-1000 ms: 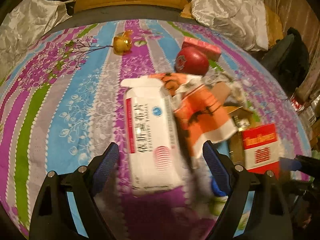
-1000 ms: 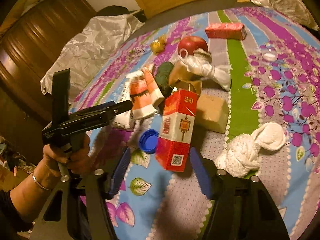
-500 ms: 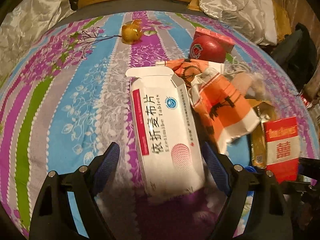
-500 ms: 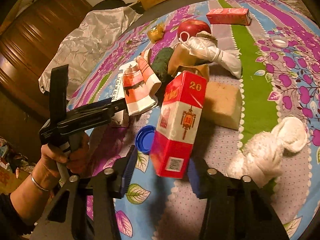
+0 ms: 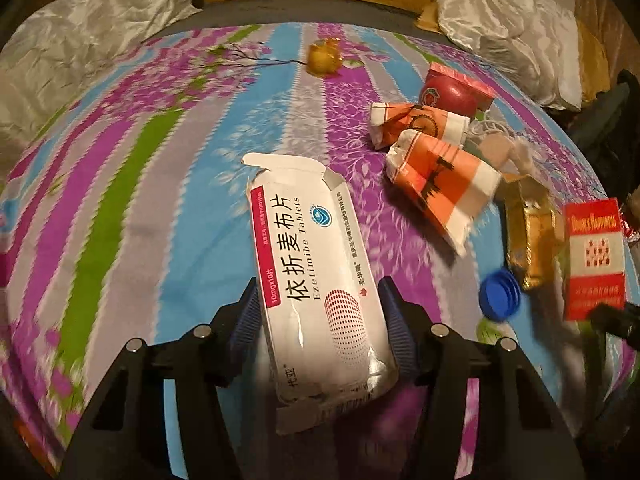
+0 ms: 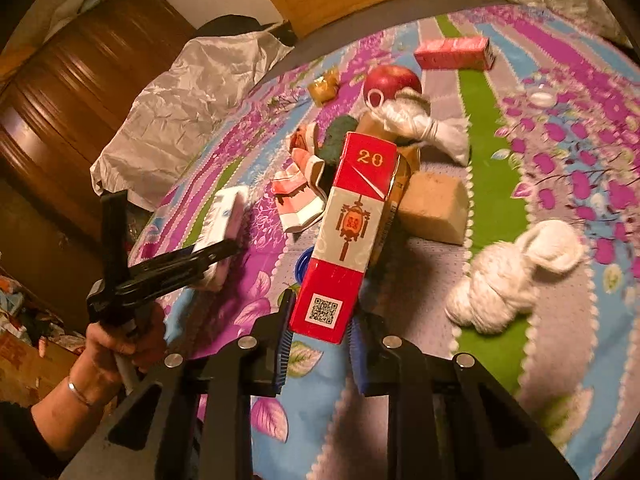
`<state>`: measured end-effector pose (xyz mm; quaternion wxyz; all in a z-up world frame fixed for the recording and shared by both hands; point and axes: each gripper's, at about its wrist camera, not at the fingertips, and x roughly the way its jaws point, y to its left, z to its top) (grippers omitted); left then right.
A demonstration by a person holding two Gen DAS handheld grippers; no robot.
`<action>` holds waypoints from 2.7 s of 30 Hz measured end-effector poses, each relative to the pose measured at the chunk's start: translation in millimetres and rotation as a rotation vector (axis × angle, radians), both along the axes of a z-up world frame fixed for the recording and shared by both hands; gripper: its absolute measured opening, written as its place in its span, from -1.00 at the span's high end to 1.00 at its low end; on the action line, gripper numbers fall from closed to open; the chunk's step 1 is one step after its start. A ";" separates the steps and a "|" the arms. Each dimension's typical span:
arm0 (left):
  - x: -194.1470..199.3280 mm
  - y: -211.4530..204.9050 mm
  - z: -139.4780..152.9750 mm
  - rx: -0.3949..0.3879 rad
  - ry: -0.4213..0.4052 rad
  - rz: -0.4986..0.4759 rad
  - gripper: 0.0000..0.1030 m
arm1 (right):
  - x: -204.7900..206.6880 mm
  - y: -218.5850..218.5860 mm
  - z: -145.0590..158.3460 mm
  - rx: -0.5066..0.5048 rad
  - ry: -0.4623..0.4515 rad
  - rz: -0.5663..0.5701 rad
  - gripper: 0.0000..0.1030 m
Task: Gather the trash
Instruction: 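Grasp the white tablet box with the left tool while the right tool grasps the red cigarette box, then carry the tablet box and red cigarette box over the wastebasket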
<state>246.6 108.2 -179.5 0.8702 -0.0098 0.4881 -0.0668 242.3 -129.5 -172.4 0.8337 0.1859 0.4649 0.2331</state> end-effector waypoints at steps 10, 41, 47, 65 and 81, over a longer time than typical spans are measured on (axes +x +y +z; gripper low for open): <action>-50.5 -37.2 46.2 0.061 -0.092 -0.048 -0.09 | -68.6 -16.2 43.0 -0.134 -0.095 -0.034 0.50; -75.0 -265.7 174.1 0.035 -0.378 -0.406 -0.10 | -175.3 -178.7 199.5 -0.412 -0.371 -0.459 0.51; -93.6 -334.7 181.2 0.007 -0.406 -0.543 -0.10 | -211.5 -236.2 207.0 -0.453 -0.360 -0.599 0.51; -177.4 -502.9 171.6 -0.023 -0.436 -0.912 -0.10 | -372.8 -390.3 196.2 -0.578 -0.272 -1.043 0.51; -263.6 -609.8 150.0 -0.016 -0.386 -1.232 -0.10 | -472.1 -452.4 167.4 -0.695 -0.089 -1.259 0.51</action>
